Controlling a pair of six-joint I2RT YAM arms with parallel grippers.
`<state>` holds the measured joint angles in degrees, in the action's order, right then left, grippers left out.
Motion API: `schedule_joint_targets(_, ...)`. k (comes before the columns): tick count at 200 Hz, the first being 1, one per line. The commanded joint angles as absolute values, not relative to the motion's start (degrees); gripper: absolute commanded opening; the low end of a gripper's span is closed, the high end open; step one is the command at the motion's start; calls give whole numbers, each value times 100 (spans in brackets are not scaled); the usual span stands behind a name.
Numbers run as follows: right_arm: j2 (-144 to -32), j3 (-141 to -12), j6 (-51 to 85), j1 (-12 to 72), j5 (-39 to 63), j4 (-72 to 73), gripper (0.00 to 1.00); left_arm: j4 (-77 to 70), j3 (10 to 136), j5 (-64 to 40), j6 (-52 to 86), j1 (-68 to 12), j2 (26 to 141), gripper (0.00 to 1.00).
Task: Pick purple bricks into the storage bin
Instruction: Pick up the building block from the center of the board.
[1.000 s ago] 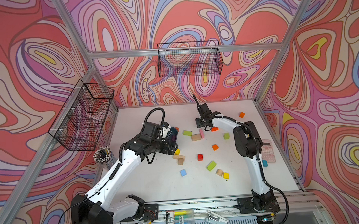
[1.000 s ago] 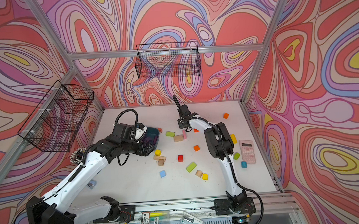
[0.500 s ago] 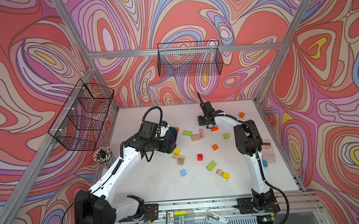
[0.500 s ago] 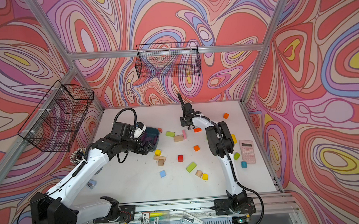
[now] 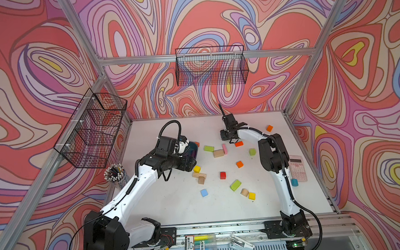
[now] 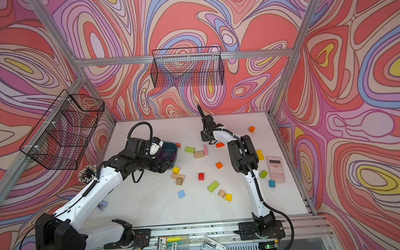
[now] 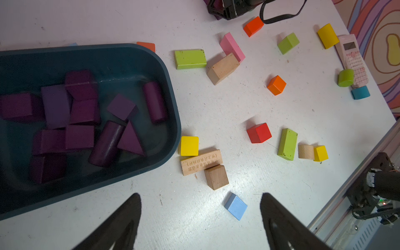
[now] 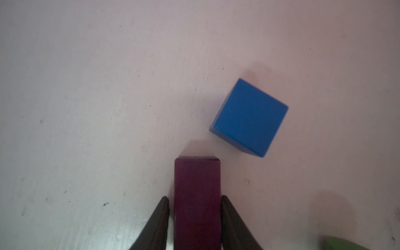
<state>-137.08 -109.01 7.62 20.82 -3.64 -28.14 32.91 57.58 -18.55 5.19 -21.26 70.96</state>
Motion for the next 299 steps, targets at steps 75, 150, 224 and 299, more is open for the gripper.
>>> schedule_joint_targets(75,-13122,-10879,855,2091,-257,-3055,23,3146,5760,-1348,689,-1965,6867,89)
schedule_joint_targets(150,-12199,-10584,1421,2099,261,-2993,23,3311,5920,-701,1096,-1614,6852,90)
schedule_joint_targets(224,-11708,-10419,1815,2776,363,-2902,22,3450,6006,-401,1548,-1051,6857,89)
schedule_joint_targets(299,-11899,-10678,1975,3931,243,-2927,22,3627,6021,190,2018,-470,6840,89)
